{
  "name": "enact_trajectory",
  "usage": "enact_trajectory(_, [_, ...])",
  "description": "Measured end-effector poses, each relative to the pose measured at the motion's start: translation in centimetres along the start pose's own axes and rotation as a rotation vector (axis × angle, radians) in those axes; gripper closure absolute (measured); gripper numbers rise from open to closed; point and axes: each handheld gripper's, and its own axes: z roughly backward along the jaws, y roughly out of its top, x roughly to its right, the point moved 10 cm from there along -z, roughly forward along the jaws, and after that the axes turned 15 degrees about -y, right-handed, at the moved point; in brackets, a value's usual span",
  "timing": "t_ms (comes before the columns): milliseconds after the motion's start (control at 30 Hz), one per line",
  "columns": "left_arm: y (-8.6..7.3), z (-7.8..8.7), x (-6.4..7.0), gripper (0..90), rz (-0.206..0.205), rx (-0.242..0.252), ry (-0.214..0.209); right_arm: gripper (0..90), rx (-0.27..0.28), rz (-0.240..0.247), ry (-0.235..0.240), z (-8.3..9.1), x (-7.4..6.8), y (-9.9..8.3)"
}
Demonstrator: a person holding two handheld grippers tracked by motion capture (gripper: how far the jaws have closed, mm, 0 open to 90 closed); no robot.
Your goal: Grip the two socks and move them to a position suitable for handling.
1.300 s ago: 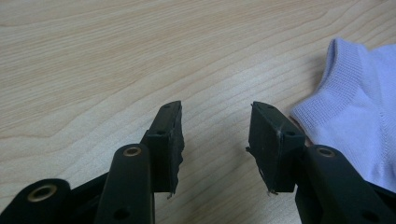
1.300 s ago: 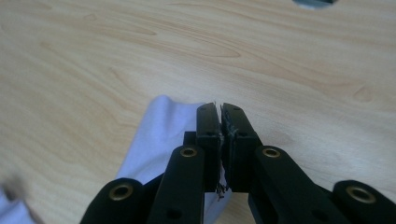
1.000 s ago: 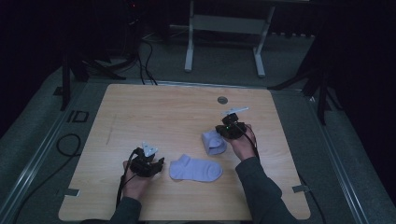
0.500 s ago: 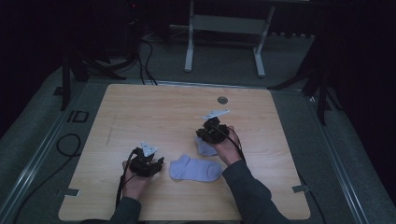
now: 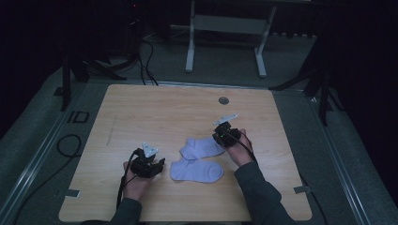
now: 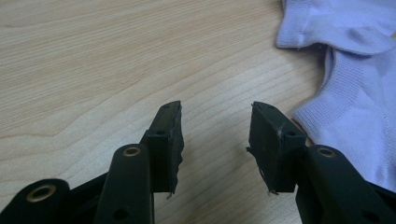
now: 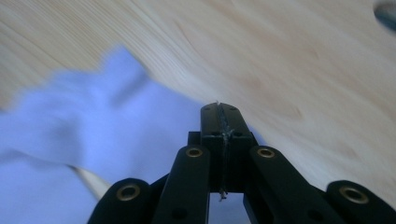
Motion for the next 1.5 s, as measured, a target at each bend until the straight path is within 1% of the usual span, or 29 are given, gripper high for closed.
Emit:
enact_trajectory(67, [0.0, -0.1, 0.1, 54.6, 0.000, -0.001, -0.002, 89.8, -0.025, -0.006, -0.012, -0.8, 0.6, -1.0])
enact_trajectory(100, [0.0, -0.1, 0.1, 54.6, 0.000, -0.001, -0.002, 89.8, -0.025, -0.006, -0.012, -0.8, 0.6, -1.0])
enact_trajectory(133, [0.0, -0.1, 0.1, 54.6, 0.000, -0.001, -0.002, 89.8, -0.033, -0.009, -0.010, -1.2, 0.7, -1.4])
enact_trajectory(167, [0.0, -0.3, 0.7, 54.6, -0.011, -0.002, -0.015, 89.8, -0.044, -0.010, -0.007, -1.9, 1.1, -2.1])
enact_trajectory(200, [0.0, -0.3, 1.1, 54.6, -0.019, 0.002, -0.025, 89.9, -0.054, -0.014, -0.012, -2.2, 1.3, -2.4])
enact_trajectory(267, [0.1, -0.6, 2.2, 54.7, -0.064, 0.001, -0.041, 89.9, -0.070, -0.033, -0.017, -2.7, 1.6, -2.8])
enact_trajectory(300, [0.2, -0.7, 2.9, 55.3, -0.088, 0.000, -0.057, 90.0, -0.075, -0.039, -0.019, -2.9, 1.8, -3.0])
enact_trajectory(333, [0.2, -0.8, 3.6, 59.0, -0.111, -0.003, -0.081, 90.0, -0.073, -0.049, -0.019, -2.9, 1.9, -3.0])
enact_trajectory(400, [0.2, -1.1, 4.8, 65.6, -0.142, -0.009, -0.112, 90.0, -0.076, -0.051, -0.033, -2.9, 2.1, -3.1])
enact_trajectory(467, [0.0, -1.3, 5.6, 71.3, -0.157, -0.021, -0.138, 90.0, -0.076, -0.051, -0.041, -3.0, 2.2, -3.1])
enact_trajectory(500, [-0.1, -1.4, 5.9, 73.7, -0.163, -0.031, -0.142, 90.0, -0.079, -0.060, -0.045, -3.0, 2.3, -3.1])
enact_trajectory(567, [-0.4, -1.7, 6.0, 77.9, -0.163, -0.050, -0.149, 90.0, -0.082, -0.083, -0.049, -3.0, 2.6, -3.3])
enact_trajectory(633, [-0.4, -1.7, 6.0, 80.2, -0.157, -0.048, -0.156, 90.0, -0.085, -0.110, -0.057, -3.0, 2.9, -3.5])
enact_trajectory(767, [-0.4, -1.7, 6.0, 80.3, -0.150, -0.044, -0.161, 90.0, -0.080, -0.179, -0.067, -2.5, 3.5, -4.3])
enact_trajectory(867, [-0.4, -1.7, 6.0, 79.6, -0.143, -0.042, -0.163, 89.9, -0.078, -0.201, -0.076, -2.0, 3.9, -5.2])
enact_trajectory(933, [-0.4, -1.7, 6.1, 79.0, -0.141, -0.040, -0.164, 89.6, -0.083, -0.207, -0.079, -1.5, 4.1, -5.8])
enact_trajectory(1033, [-0.5, -1.7, 6.2, 79.0, -0.137, -0.040, -0.168, 88.8, -0.084, -0.204, -0.085, -0.9, 4.4, -6.7])
enact_trajectory(1200, [-0.6, -1.6, 6.3, 78.8, -0.134, -0.040, -0.173, 87.7, -0.077, -0.201, -0.088, 0.1, 4.5, -8.0])
enact_trajectory(1500, [-0.6, -1.7, 6.3, 79.6, -0.131, -0.039, -0.177, 84.8, -0.069, -0.212, -0.073, 1.2, 4.2, -9.2])
